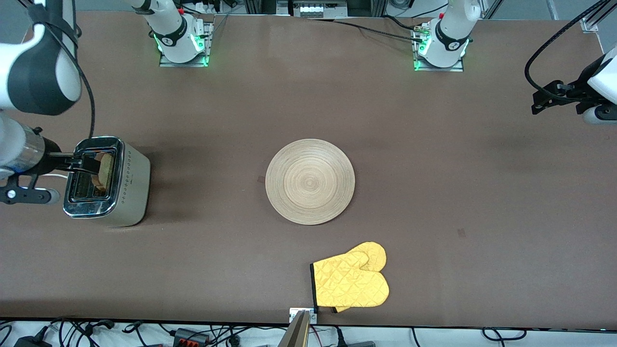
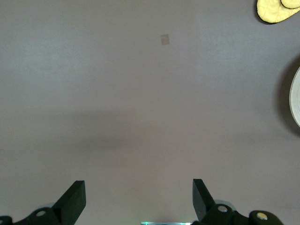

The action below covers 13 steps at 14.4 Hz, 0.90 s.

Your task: Move plate and put bread in toaster

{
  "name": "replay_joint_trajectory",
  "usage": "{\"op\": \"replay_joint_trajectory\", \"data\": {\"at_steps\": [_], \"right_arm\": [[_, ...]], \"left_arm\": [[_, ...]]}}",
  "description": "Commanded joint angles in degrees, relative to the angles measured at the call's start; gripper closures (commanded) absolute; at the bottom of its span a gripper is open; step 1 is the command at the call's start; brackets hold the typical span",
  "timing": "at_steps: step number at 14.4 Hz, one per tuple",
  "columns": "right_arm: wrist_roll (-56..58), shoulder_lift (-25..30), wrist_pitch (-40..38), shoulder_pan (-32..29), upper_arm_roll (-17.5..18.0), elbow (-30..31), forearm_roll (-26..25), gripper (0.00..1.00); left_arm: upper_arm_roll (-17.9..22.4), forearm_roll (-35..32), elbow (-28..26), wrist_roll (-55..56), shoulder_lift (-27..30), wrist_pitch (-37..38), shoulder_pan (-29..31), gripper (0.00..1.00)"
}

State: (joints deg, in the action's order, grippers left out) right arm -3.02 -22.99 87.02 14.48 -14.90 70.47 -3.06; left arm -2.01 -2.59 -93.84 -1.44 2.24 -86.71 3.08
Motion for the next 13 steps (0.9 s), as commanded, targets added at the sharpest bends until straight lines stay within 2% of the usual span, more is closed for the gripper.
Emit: {"op": "replay_joint_trajectory", "data": {"at_steps": [1, 5, 8, 10, 12, 13], "right_arm": [[0.1, 1.1, -0.7, -0.7, 0.0, -0.5, 3.1, 0.0], [1.0, 1.5, -1.1, -3.1, -0.2, -0.5, 11.2, 0.0], [1.1, 1.6, -1.2, -4.3, -0.2, -0.5, 11.3, 0.0], [1.1, 3.2, -0.4, -6.1, 1.3, -0.2, 10.7, 0.0], [1.1, 4.1, 0.5, -11.5, 6.3, 0.0, 9.8, 0.0], [1.3, 4.9, 1.5, -15.0, 10.6, 1.0, 8.1, 0.0]], "left_arm": [[-0.3, 0.4, 0.5, 0.3, 0.4, 0.9, 0.5, 0.0], [-0.3, 0.4, 0.5, 0.3, 0.4, 0.9, 0.5, 0.0], [-0.2, 0.4, 0.5, 0.3, 0.4, 0.9, 0.5, 0.0], [-0.2, 0.5, 0.5, 0.3, 0.4, 1.3, 0.5, 0.0], [-0.2, 0.5, 0.5, 0.3, 0.4, 1.5, 0.5, 0.0], [-0.2, 0.5, 0.5, 0.3, 0.3, 1.5, 0.5, 0.0]]}}
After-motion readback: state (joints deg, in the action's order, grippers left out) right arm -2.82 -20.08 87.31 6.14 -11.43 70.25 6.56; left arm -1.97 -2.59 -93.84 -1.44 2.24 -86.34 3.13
